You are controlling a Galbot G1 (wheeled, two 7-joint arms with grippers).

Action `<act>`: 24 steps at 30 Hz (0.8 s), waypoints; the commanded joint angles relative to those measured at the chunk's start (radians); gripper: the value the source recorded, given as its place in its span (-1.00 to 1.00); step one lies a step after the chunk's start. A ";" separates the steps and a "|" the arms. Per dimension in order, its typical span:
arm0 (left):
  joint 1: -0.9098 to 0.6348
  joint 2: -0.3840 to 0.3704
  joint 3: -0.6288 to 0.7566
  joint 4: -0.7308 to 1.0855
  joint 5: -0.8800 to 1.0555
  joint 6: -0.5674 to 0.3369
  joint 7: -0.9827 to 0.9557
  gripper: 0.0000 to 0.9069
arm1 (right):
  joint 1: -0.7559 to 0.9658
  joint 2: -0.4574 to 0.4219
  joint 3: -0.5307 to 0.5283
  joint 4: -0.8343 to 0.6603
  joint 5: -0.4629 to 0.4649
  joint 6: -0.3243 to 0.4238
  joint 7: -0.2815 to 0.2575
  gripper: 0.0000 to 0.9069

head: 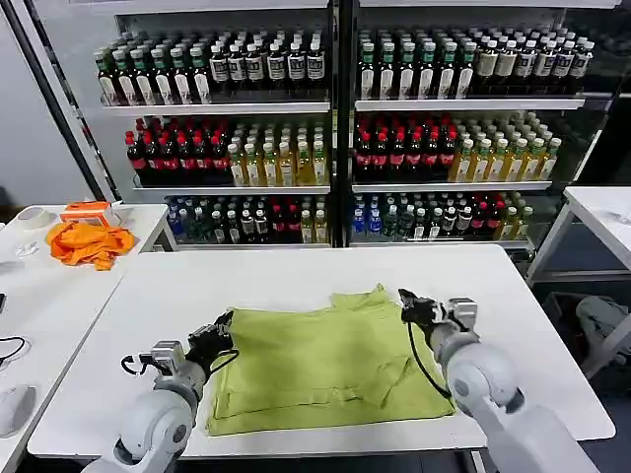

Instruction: Fold and organize the clothes.

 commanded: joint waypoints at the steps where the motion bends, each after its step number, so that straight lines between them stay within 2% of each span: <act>1: 0.037 -0.002 -0.013 -0.022 0.009 0.007 0.011 -0.96 | -0.028 0.017 -0.003 -0.004 -0.032 -0.001 0.033 0.00; 3: 0.029 -0.009 -0.009 -0.007 0.015 0.005 0.011 -0.96 | 0.093 0.049 -0.055 -0.111 -0.045 -0.001 0.050 1.00; 7: 0.010 -0.024 0.001 0.015 0.031 -0.001 0.013 -0.96 | 0.258 0.124 -0.137 -0.298 -0.050 0.001 0.069 1.00; 15: -0.001 -0.034 0.006 0.033 0.038 -0.005 0.015 -0.96 | 0.445 0.250 -0.228 -0.598 -0.027 0.001 0.056 1.00; 24: -0.002 -0.036 0.004 0.039 0.038 -0.007 0.017 -0.96 | 0.477 0.335 -0.236 -0.718 -0.027 0.012 0.058 1.00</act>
